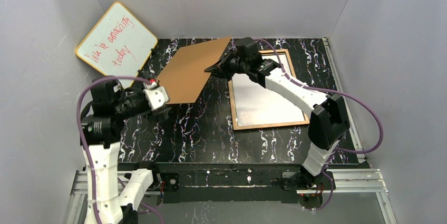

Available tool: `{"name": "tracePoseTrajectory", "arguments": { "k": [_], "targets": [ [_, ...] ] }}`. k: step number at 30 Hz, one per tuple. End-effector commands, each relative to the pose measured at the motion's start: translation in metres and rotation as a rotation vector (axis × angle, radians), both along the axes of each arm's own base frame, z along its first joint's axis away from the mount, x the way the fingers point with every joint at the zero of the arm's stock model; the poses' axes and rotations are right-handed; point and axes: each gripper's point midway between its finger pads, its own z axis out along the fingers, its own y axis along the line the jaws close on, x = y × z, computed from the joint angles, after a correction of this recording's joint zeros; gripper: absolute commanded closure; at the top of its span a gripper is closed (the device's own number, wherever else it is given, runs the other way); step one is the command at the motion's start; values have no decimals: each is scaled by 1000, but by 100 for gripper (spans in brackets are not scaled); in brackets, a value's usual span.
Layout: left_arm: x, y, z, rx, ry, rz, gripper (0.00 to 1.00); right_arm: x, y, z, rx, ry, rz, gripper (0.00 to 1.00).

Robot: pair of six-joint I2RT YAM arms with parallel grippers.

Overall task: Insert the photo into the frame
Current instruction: Turn over the photo frame item at the center of the board.

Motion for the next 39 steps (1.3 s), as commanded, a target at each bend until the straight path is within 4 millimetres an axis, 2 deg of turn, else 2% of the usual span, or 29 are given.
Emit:
{"name": "tracePoseTrajectory", "arguments": {
  "k": [1,5,9,13,17,21,24,29,32,35,39],
  "targets": [
    [-27,-12,-5,45,-90,-135,2,-11,6,82,229,-54,4,99],
    [-28,-9,-8,138,-214,-183,5,-15,7,87,307,-18,-19,99],
    [-19,-4,-5,213,-325,-193,8,-25,19,93,355,0,-5,99],
    [-13,-3,-8,243,-341,-207,13,-33,29,102,380,2,17,99],
    [-5,3,-22,297,-332,-213,21,-40,30,103,405,19,25,99],
    [2,7,-29,348,-348,-229,37,-46,29,100,425,38,17,99],
    [6,7,-28,349,-357,-228,55,-49,30,99,444,50,24,99],
    [13,5,-18,345,-446,-215,90,-55,32,98,443,58,34,99],
    [13,3,-18,329,-450,-222,100,-59,33,97,444,64,61,99],
    [15,1,-11,312,-446,-221,100,-68,33,94,432,53,104,99],
    [24,2,8,251,-393,-175,100,-67,12,91,363,-64,163,67]
  ]
}}
